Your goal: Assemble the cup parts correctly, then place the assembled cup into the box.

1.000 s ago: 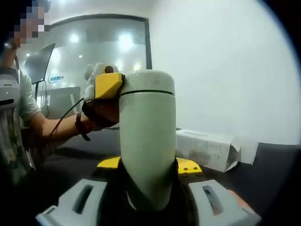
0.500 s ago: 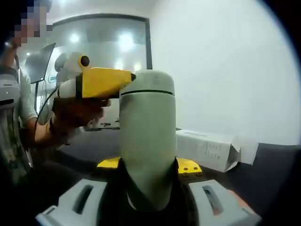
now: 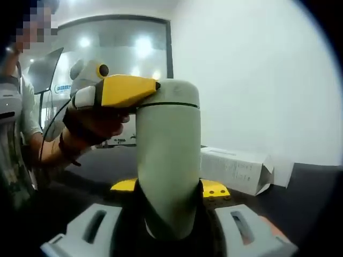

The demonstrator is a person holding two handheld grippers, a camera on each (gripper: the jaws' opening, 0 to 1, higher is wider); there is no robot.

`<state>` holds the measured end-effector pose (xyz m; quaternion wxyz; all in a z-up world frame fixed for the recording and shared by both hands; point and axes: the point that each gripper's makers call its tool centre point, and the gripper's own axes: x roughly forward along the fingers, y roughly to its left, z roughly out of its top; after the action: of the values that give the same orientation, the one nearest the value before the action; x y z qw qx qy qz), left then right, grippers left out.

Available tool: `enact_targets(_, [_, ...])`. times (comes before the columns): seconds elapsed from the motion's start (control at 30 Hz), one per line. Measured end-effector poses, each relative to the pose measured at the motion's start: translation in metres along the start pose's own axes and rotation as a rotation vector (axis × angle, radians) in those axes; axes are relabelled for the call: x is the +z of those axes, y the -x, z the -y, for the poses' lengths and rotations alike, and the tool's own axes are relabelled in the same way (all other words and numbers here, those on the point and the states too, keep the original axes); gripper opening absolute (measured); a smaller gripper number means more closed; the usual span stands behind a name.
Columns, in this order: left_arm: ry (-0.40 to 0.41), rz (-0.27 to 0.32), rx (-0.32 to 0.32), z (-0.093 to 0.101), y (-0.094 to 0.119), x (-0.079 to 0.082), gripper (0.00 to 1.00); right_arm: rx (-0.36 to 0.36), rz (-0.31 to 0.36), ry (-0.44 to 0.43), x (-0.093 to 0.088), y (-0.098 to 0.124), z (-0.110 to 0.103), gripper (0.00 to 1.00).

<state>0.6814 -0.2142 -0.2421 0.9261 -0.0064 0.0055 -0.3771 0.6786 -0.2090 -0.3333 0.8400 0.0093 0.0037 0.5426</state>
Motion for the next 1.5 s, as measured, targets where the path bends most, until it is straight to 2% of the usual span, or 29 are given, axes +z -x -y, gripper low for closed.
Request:
enact_targets(0.03, [-0.016, 0.004, -0.045, 0.003, 0.001, 0.000, 0.34, 0.001, 0.000, 0.000, 0.000, 0.000, 0.000, 0.39])
enact_targets(0.07, [0.022, -0.003, -0.059, 0.000, 0.001, 0.000, 0.33, -0.001, 0.000, 0.001, 0.000, 0.000, 0.000, 0.39])
enact_targets(0.1, [-0.014, 0.006, -0.091, 0.002, 0.000, 0.001, 0.33, -0.001, 0.000, 0.000, 0.000, 0.000, -0.001, 0.39])
enact_targets(0.13, [0.031, 0.002, -0.108, 0.001, -0.001, 0.000, 0.33, 0.000, -0.001, -0.002, 0.000, 0.000, 0.000, 0.39])
enact_targets(0.17, [0.032, -0.007, -0.103, -0.003, -0.001, 0.000, 0.33, -0.002, 0.000, -0.004, 0.000, 0.000, 0.000, 0.39])
enact_targets(0.2, [0.009, -0.012, -0.121, -0.002, -0.001, 0.000, 0.33, -0.003, 0.001, -0.004, 0.000, -0.001, 0.000, 0.39])
enact_targets(0.47, [-0.002, 0.000, -0.258, 0.004, -0.003, 0.001, 0.32, 0.005, -0.012, -0.001, -0.002, 0.002, -0.003, 0.38])
enact_targets(0.63, [-0.002, 0.013, -0.284, 0.005, -0.001, 0.000, 0.32, 0.004, -0.011, -0.004, -0.002, 0.001, -0.002, 0.39])
enact_targets(0.83, [-0.011, 0.033, -0.274, 0.003, 0.002, 0.000, 0.36, 0.002, -0.010, 0.002, -0.001, 0.001, -0.003, 0.39])
enact_targets(0.93, [0.005, 0.029, -0.265, -0.006, 0.009, -0.002, 0.46, 0.002, -0.014, 0.009, -0.001, 0.001, -0.005, 0.39])
enact_targets(0.97, [0.043, 0.043, -0.241, -0.010, 0.012, 0.001, 0.48, 0.001, -0.015, 0.009, -0.001, 0.000, -0.006, 0.39])
enact_targets(1.03, [0.109, 0.061, -0.241, -0.008, 0.014, 0.006, 0.53, 0.001, -0.015, 0.011, 0.000, 0.000, -0.003, 0.39])
enact_targets(1.1, [0.100, 0.063, -0.199, -0.007, 0.011, 0.008, 0.56, 0.000, -0.016, 0.013, 0.000, -0.001, -0.003, 0.39])
enact_targets(1.13, [0.050, 0.037, -0.151, -0.009, 0.010, 0.004, 0.54, 0.001, -0.016, 0.012, 0.000, -0.001, -0.003, 0.39])
enact_targets(1.17, [0.000, 0.065, -0.113, -0.006, 0.009, 0.008, 0.52, 0.000, -0.016, 0.012, 0.000, -0.001, -0.002, 0.39])
enact_targets(1.2, [-0.025, 0.084, -0.072, -0.005, 0.008, 0.012, 0.48, -0.001, -0.016, 0.011, 0.000, -0.001, -0.002, 0.39])
enact_targets(1.27, [-0.038, 0.085, 0.010, -0.001, 0.008, 0.012, 0.41, -0.001, -0.014, 0.009, 0.000, 0.000, -0.002, 0.39])
enact_targets(1.3, [-0.063, 0.075, 0.059, 0.002, 0.009, 0.011, 0.40, -0.003, -0.013, 0.003, 0.000, 0.000, -0.002, 0.39])
enact_targets(1.37, [-0.090, 0.021, 0.069, 0.008, 0.005, 0.002, 0.37, -0.001, -0.013, 0.007, 0.000, 0.000, -0.001, 0.39])
enact_targets(1.43, [-0.094, 0.045, 0.094, 0.009, 0.002, 0.005, 0.39, -0.001, -0.014, 0.006, 0.000, 0.000, -0.001, 0.39])
enact_targets(1.5, [-0.074, 0.036, 0.107, 0.007, 0.000, 0.004, 0.40, -0.002, -0.014, 0.007, 0.000, 0.001, -0.003, 0.39])
